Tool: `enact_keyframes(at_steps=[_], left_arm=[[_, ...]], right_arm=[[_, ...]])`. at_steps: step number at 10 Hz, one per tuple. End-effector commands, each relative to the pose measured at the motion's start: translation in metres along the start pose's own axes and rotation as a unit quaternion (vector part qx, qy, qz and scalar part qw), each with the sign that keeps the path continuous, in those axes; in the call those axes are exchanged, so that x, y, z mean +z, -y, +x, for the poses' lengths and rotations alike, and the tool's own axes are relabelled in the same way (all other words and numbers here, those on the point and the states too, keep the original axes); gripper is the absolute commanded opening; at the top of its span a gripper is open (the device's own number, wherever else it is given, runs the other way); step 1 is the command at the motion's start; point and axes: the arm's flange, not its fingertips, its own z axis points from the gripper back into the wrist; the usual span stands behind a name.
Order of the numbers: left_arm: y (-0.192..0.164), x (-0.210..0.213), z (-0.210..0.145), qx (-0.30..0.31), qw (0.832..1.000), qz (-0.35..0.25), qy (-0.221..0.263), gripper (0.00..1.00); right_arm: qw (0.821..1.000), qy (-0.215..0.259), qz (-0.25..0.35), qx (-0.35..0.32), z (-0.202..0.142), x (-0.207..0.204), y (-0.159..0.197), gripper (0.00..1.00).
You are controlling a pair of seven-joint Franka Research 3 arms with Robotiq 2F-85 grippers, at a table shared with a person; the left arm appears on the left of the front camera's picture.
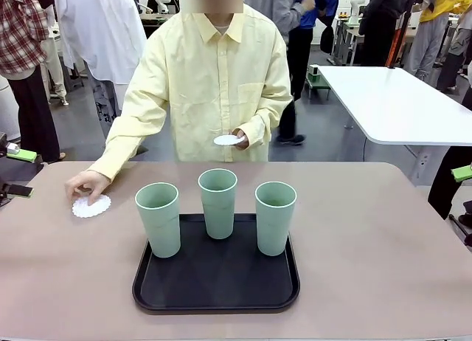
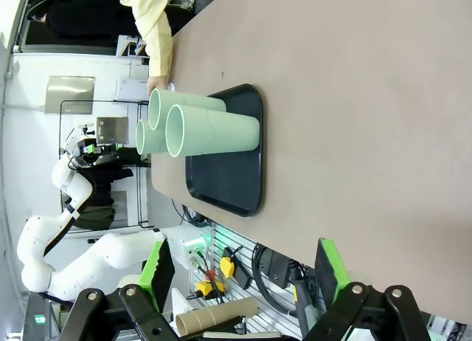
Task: Place coasters on the table and set cups on them.
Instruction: Pick up one Reusable plastic cup and place it on a coaster set by the human.
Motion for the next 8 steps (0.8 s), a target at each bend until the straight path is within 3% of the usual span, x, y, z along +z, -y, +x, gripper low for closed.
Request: enact_keyframes(at_steps=[1,8], left_arm=[[0.0002,0.0015,0.0016,-0.004,1.000,-0.009,0.002,1.00],[0.0002,0.0015,0.0016,-0.004,1.000,-0.009,0.002,1.00]], right_arm=[[1.000,0.003,0.012,0.007,0.0020,0.0001,0.0012,1.00],[1.000,0.003,0.012,0.007,0.0020,0.0001,0.0012,1.00]])
